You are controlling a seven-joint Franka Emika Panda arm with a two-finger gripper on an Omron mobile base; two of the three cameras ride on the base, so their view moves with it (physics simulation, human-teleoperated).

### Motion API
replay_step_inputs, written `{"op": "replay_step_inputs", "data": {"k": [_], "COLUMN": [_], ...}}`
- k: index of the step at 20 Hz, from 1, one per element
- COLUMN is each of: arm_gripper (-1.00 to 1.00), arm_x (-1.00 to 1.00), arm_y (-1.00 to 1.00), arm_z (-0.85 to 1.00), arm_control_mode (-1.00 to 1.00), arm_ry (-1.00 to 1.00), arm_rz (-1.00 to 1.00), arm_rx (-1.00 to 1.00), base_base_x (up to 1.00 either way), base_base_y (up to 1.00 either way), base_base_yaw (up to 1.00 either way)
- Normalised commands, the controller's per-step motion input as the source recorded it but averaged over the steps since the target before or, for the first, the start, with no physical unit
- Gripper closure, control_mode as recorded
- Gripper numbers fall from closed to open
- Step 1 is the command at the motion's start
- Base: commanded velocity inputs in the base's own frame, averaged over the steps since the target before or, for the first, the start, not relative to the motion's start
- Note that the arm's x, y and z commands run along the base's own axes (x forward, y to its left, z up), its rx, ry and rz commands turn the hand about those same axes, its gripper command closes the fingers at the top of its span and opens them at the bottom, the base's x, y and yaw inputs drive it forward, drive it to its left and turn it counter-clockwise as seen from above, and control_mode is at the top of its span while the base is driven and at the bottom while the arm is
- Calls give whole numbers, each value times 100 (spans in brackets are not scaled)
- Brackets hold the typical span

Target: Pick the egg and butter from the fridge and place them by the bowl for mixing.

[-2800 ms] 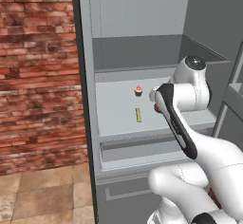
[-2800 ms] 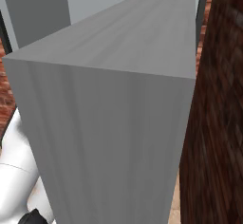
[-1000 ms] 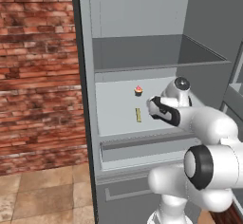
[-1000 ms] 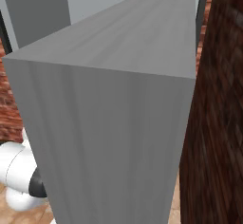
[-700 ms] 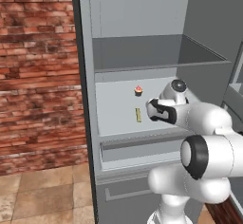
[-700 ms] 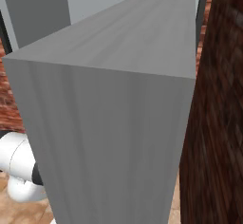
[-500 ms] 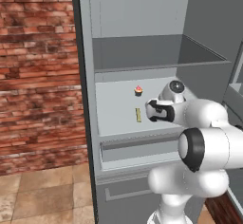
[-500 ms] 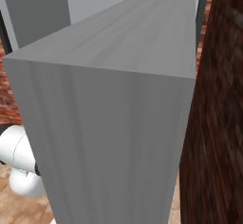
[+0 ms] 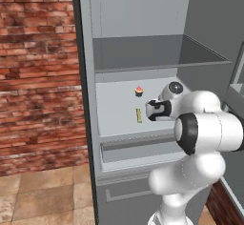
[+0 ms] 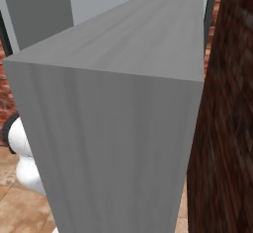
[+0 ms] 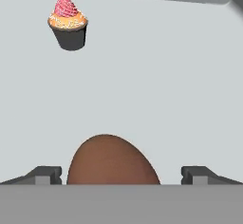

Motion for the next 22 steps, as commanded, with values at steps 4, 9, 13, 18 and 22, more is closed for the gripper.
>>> {"op": "replay_step_inputs", "data": {"k": [4,9,13,18,22], "arm_gripper": [-100,-100,-100,-100,-100], "arm_x": [21,2,0,-13,-22], "arm_y": [-7,0,0,0,0], "arm_z": [-15,-19,-23,-26,-26], "arm_control_mode": [-100,-100,-100,-100,-100], "arm_ry": [0,0,0,0,0], "arm_rz": [0,0,0,0,0], "arm_rx": [0,0,0,0,0], "base_base_x": [0,0,0,0,0], "base_base_y": [0,0,0,0,0], "base_base_yaw": [0,0,0,0,0]}}
